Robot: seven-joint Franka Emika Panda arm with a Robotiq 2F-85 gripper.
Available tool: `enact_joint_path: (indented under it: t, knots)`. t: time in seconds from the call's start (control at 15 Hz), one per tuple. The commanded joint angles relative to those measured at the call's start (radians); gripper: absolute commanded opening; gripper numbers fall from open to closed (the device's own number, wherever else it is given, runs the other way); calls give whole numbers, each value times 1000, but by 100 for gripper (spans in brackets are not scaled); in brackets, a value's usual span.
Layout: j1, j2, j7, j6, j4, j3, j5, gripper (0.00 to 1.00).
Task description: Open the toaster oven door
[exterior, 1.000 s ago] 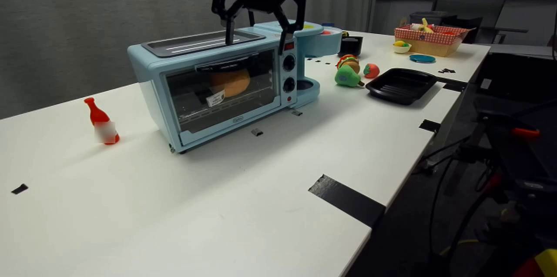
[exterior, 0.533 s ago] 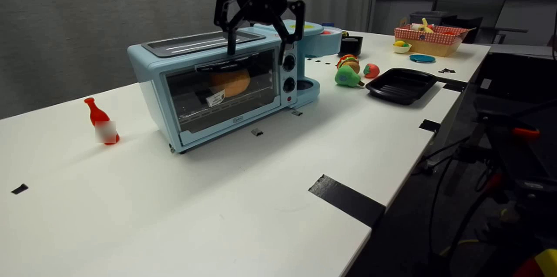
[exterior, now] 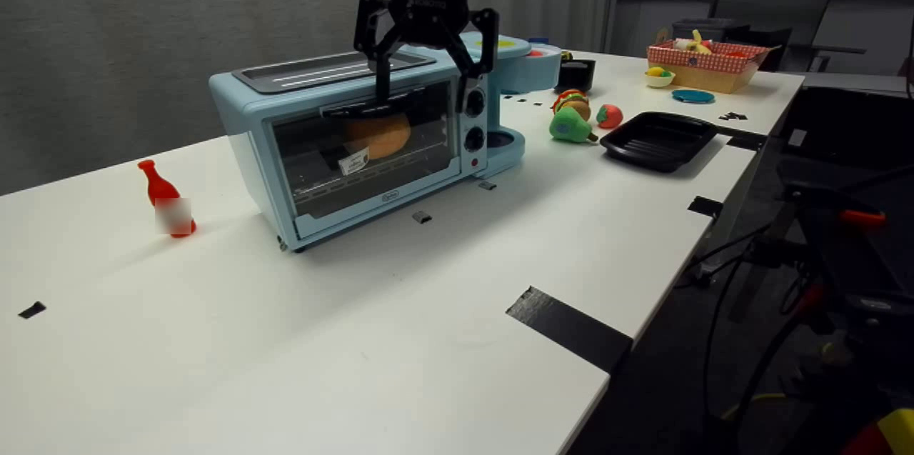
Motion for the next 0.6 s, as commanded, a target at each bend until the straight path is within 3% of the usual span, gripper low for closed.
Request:
enact_joint_path:
  t: [0.0,0.53]
  knots:
    - [7,24,38,-51,32,8,31,100]
    - [-21,108,15,-157,95,11,72,100]
